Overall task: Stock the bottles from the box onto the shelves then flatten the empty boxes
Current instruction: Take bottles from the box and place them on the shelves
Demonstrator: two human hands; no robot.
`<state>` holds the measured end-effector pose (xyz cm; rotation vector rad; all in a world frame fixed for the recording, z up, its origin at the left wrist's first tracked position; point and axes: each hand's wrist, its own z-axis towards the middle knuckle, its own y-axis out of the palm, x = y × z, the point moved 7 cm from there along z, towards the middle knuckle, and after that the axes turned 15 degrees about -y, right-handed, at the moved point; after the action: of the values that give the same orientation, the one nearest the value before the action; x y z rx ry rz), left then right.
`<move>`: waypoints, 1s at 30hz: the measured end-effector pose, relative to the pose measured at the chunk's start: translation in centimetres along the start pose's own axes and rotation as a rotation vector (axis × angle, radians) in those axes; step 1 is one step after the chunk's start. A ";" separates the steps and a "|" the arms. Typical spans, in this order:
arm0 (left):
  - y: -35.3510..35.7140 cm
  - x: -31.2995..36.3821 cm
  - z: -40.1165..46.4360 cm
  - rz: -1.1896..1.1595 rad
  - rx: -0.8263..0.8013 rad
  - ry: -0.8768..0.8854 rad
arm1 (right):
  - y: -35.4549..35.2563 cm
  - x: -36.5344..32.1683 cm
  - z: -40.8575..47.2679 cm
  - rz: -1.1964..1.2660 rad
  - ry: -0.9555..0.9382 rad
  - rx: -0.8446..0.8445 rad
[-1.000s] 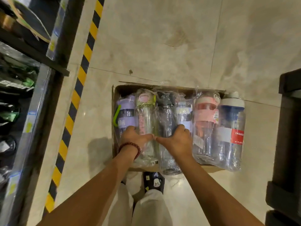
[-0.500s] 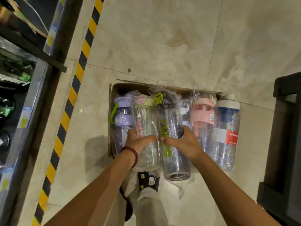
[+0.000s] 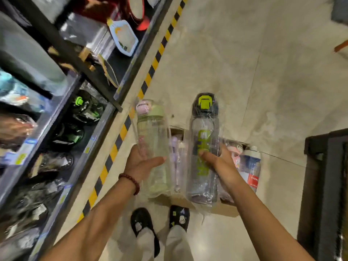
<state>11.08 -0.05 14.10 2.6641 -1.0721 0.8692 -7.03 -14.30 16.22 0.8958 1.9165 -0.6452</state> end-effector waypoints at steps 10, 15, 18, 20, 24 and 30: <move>-12.5 14.2 -18.8 -0.320 0.132 0.420 | 12.2 -21.9 -5.7 0.092 -0.285 -0.451; -18.3 14.3 -28.2 -0.530 0.362 0.539 | 19.2 -29.3 -10.1 0.068 -0.366 -0.757; -21.5 12.1 -32.9 -0.642 0.441 0.557 | 23.6 -31.5 -13.8 -0.008 -0.393 -0.932; -24.0 9.8 -35.8 -0.728 0.488 0.572 | 26.7 -32.2 -16.5 -0.050 -0.395 -1.022; -28.5 4.5 -41.6 -0.930 0.591 0.564 | 32.6 -31.7 -23.0 -0.070 -0.343 -1.216; -31.7 -5.1 -48.7 -0.919 0.799 0.414 | 38.6 -27.8 -33.6 -0.163 -0.343 -1.460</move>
<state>6.90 42.40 53.90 2.7570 0.7147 1.6728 15.98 24.32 53.25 -0.2965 1.5661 0.5275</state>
